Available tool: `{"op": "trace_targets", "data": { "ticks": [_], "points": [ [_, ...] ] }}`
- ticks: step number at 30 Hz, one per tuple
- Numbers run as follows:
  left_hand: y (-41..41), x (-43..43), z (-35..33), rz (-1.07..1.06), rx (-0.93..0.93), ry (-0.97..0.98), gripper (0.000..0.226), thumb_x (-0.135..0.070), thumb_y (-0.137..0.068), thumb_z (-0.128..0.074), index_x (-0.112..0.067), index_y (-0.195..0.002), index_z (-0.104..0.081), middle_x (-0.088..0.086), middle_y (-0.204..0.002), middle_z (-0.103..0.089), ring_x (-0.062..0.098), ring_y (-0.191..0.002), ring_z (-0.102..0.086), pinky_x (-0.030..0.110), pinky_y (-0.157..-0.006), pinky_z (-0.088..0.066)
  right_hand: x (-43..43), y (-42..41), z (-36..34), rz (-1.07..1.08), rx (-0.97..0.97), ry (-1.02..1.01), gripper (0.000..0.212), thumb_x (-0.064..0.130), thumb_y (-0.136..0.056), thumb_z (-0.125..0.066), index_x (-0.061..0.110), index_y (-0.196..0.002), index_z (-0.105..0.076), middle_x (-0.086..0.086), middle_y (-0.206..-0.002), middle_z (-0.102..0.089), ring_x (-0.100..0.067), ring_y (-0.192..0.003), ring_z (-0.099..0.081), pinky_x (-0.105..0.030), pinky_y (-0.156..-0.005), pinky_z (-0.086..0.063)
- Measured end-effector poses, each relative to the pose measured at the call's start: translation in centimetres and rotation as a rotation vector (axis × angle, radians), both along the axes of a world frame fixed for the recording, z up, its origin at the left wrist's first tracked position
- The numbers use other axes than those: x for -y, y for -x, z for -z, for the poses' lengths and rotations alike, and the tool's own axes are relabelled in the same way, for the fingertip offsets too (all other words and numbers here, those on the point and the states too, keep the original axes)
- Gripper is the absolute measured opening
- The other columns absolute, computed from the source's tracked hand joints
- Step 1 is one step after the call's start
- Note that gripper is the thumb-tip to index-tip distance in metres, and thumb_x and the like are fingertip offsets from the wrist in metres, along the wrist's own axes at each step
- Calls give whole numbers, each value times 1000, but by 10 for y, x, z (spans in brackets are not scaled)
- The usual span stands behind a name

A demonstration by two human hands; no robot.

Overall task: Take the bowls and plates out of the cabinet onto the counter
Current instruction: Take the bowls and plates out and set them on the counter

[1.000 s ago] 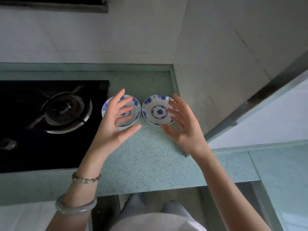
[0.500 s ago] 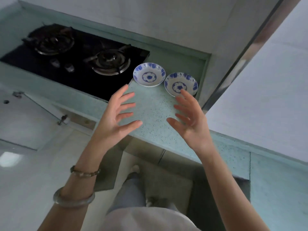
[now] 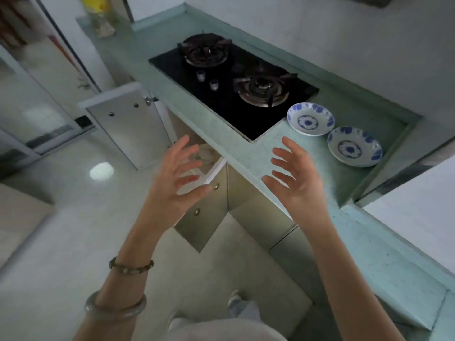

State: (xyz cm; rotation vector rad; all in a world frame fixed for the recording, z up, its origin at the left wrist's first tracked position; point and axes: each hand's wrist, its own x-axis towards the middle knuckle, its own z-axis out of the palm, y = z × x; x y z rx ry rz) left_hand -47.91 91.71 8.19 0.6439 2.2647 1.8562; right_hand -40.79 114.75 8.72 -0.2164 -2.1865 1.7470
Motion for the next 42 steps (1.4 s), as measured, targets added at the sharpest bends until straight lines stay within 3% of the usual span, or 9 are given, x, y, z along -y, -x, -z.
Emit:
{"op": "trace_targets", "data": {
  "ticks": [4,7,12,18,24,33,42],
  "points": [
    [-22,60,-8,-144,-19,4,89,-19,-69,-75,-29,-145,-28,-15,-138,-47,12,-120,-54,33,-97,-50,55,16,-3,-153,11,32,69,-2,-79,-71,38,-127,-44,11,-120,-57,-7,-111,-58,-27,-94,-50],
    [-42,112,-10,-254,-28,2,88,-21,-70,-74,-28,-144,-28,-9,-138,-47,12,-120,-55,32,-97,-50,108,22,-6,-250,23,63,66,-2,-79,-71,32,-130,-47,14,-119,-58,-1,-108,-58,-18,-91,-49],
    [-77,207,-8,-385,-39,-15,88,-26,-71,-75,-25,-146,-30,-5,-139,-48,16,-121,-56,36,-96,-51,204,16,-12,-385,20,59,63,4,-81,-71,43,-123,-46,8,-124,-58,-6,-113,-56,-30,-99,-48],
    [-110,328,-3,-495,-50,-49,86,-34,-70,-77,-32,-144,-33,-6,-139,-50,18,-121,-56,33,-95,-52,317,5,-11,-455,5,53,60,8,-81,-72,42,-124,-48,11,-120,-58,-5,-114,-56,-28,-96,-48],
    [-118,419,0,-543,-57,-60,82,-37,-70,-78,-38,-140,-36,-6,-137,-51,16,-119,-58,33,-93,-53,409,9,-11,-437,-8,73,61,2,-80,-71,20,-133,-47,2,-123,-58,-7,-111,-58,-20,-90,-51],
    [-67,487,10,-524,-57,-69,85,-47,-71,-78,-33,-143,-34,-7,-138,-50,15,-118,-58,33,-93,-53,477,51,-1,-421,28,14,59,7,-80,-72,31,-128,-46,8,-121,-57,-5,-110,-57,-13,-85,-50],
    [58,548,24,-483,-25,-32,80,-35,-71,-77,-33,-141,-38,-13,-135,-52,16,-116,-59,33,-91,-53,535,165,17,-335,74,34,61,8,-80,-72,33,-129,-45,13,-120,-56,-3,-111,-57,-13,-83,-50]
  ]
}}
